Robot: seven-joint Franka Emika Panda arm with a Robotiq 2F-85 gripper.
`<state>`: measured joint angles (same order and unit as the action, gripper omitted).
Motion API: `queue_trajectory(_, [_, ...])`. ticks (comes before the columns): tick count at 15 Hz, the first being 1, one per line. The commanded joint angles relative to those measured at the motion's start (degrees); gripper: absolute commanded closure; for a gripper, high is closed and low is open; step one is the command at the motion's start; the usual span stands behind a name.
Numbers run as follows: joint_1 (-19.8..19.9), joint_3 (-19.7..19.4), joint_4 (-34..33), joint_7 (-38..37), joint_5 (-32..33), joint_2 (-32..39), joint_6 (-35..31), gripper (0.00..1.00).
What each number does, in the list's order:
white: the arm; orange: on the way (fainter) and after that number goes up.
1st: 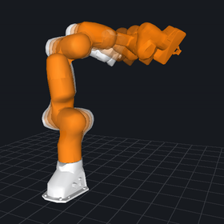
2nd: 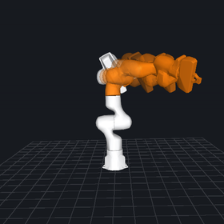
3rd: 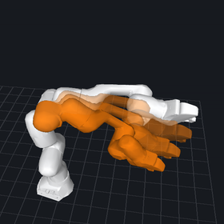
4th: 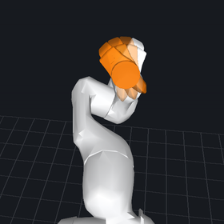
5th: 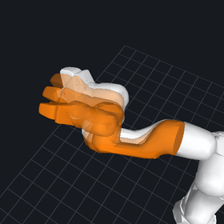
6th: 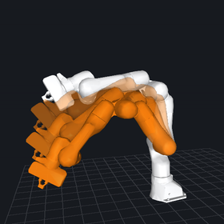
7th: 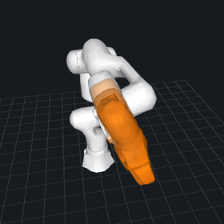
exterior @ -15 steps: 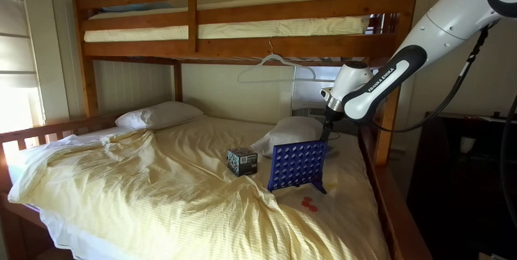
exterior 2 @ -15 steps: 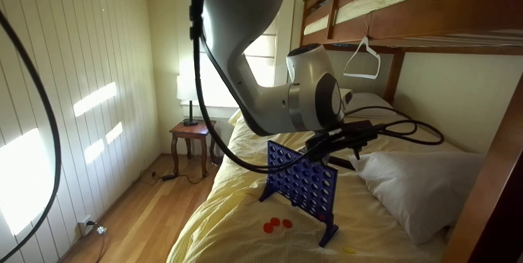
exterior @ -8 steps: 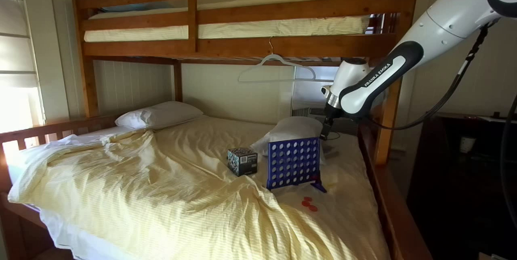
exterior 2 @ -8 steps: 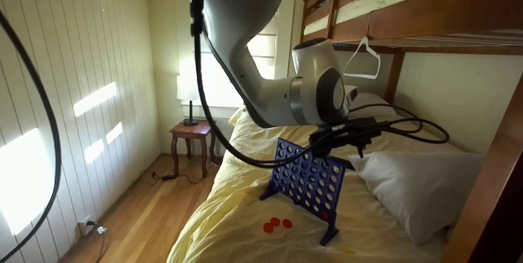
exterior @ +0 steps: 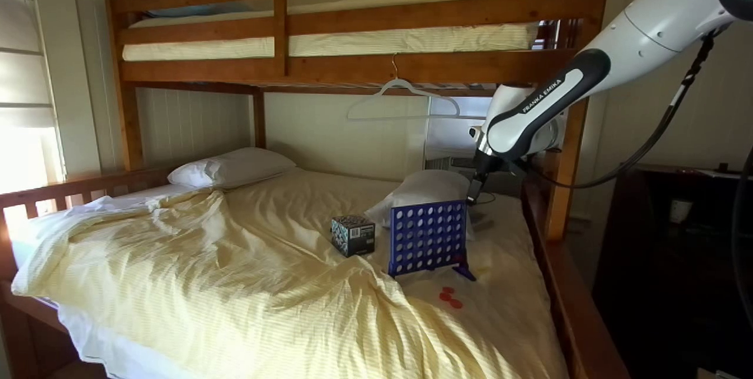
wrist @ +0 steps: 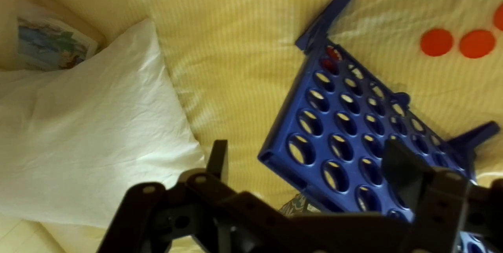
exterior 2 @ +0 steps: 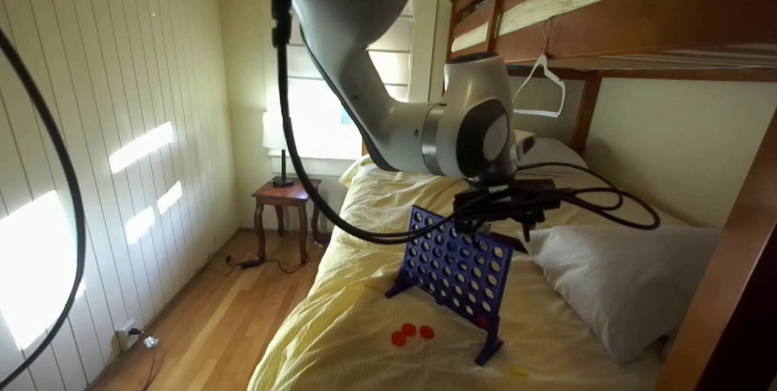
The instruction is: Put one orange disc in the blue board
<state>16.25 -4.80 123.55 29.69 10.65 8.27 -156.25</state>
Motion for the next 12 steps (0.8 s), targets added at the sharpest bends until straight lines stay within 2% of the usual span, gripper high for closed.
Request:
queue_trajectory(1, [-0.86, 0.87, 1.54, 4.02, -11.06, -5.46, 9.67, 0.0])
queue_trajectory(3, [-1.94, 0.05, 2.1, 3.75, -13.99, -7.5, 12.08, 0.0])
queue_trajectory(7, [-3.69, -1.46, 2.85, -0.91, -14.92, -10.56, 16.6, 0.0])
queue_trajectory(11, [-5.21, -2.08, 3.89, -3.66, -16.55, -11.97, 16.81, 0.0])
queue_trajectory(12, [-5.18, -2.53, 1.83, -2.8, -14.37, -9.85, 16.64, 0.0])
